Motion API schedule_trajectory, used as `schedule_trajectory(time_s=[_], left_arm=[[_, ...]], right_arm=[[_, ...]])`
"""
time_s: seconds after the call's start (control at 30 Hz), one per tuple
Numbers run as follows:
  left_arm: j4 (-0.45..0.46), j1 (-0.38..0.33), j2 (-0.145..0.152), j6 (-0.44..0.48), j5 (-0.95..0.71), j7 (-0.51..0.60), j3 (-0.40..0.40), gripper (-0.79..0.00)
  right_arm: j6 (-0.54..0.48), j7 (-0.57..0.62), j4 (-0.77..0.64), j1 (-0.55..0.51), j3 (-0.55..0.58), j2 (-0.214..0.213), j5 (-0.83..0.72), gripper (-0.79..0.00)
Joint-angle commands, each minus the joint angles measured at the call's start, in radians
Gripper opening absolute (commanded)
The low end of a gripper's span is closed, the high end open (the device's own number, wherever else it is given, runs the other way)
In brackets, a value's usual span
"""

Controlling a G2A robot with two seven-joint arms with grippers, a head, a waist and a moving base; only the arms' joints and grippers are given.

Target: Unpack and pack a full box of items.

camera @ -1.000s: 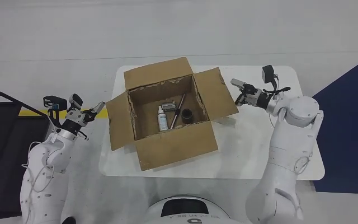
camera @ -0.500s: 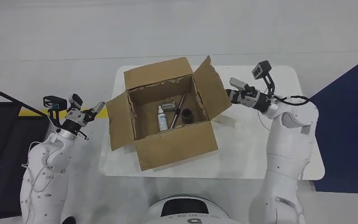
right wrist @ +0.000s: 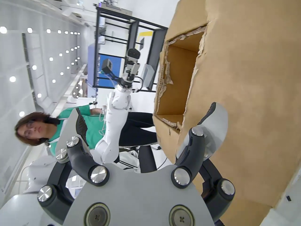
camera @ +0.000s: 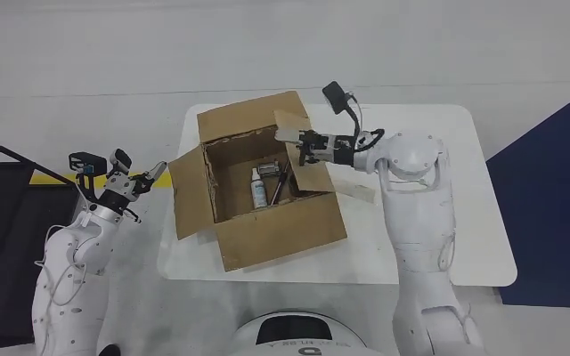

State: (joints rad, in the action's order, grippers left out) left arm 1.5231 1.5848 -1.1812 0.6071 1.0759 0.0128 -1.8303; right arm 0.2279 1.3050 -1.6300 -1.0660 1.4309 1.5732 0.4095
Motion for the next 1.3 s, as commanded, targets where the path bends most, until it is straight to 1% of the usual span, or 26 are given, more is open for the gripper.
schedule_trajectory(time_s=[0.0, 0.07, 0.13, 0.23, 0.37, 0.4, 0.47, 0.5, 0.6, 0.7, 0.83, 0.97, 1.07, 1.13, 1.27], left_arm=[[0.000, 0.000, 0.000, 0.000, 0.000, 0.000, 0.000, 0.000], [0.000, 0.000, 0.000, 0.000, 0.000, 0.000, 0.000, 0.000], [-0.011, -0.001, 0.002, -0.015, 0.011, 0.014, -0.001, 0.000], [-0.057, -0.007, 0.008, -0.039, 0.063, 0.006, -0.021, 0.000], [-0.124, -0.018, 0.018, -0.032, 0.122, -0.016, -0.044, 0.000], [-0.135, -0.017, 0.021, -0.024, 0.159, -0.025, -0.047, 0.000], [-0.156, -0.016, 0.028, -0.009, 0.230, -0.055, -0.048, 0.000], [-0.170, -0.016, 0.030, -0.020, 0.263, -0.087, -0.050, 0.000], [-0.228, -0.021, 0.034, -0.033, 0.333, -0.155, -0.034, 0.000], [-0.275, -0.038, 0.038, -0.023, 0.390, -0.194, -0.011, 0.000], [-0.273, -0.036, 0.043, 0.020, 0.469, -0.231, 0.035, 0.000], [-0.256, -0.037, 0.047, 0.024, 0.556, -0.249, 0.087, 0.000], [-0.255, -0.050, 0.043, 0.018, 0.568, -0.253, 0.130, 0.000], [-0.254, -0.058, 0.041, 0.020, 0.554, -0.255, 0.147, 0.000], [-0.253, -0.069, 0.039, 0.098, 0.407, -0.240, 0.140, 0.000]], right_arm=[[0.015, -0.019, 0.027, 0.024, -0.037, -0.001, 0.019, 0.000], [0.038, -0.023, 0.052, 0.046, -0.065, -0.003, 0.042, 0.000], [0.048, 0.001, 0.094, 0.072, -0.084, -0.005, 0.033, 0.000], [0.071, -0.006, 0.149, 0.108, -0.100, -0.008, 0.042, 0.000], [0.061, -0.004, 0.216, 0.143, -0.113, -0.014, 0.032, 0.000], [0.070, -0.003, 0.238, 0.154, -0.119, -0.016, 0.046, 0.000], [0.090, 0.005, 0.269, 0.178, -0.132, -0.019, 0.061, 0.000], [0.103, 0.009, 0.285, 0.188, -0.137, -0.020, 0.063, 0.000], [0.111, 0.000, 0.332, 0.216, -0.139, -0.023, 0.049, 0.000], [0.109, -0.013, 0.367, 0.235, -0.138, -0.027, 0.035, 0.000], [0.109, -0.020, 0.396, 0.251, -0.146, -0.032, 0.020, 0.000], [0.106, -0.041, 0.404, 0.257, -0.153, -0.036, 0.003, 0.000], [0.101, -0.052, 0.402, 0.254, -0.154, -0.040, -0.007, 0.000], [0.099, -0.055, 0.397, 0.249, -0.154, -0.044, -0.012, 0.000], [0.092, -0.068, 0.382, 0.227, -0.147, -0.053, -0.025, 0.000]])
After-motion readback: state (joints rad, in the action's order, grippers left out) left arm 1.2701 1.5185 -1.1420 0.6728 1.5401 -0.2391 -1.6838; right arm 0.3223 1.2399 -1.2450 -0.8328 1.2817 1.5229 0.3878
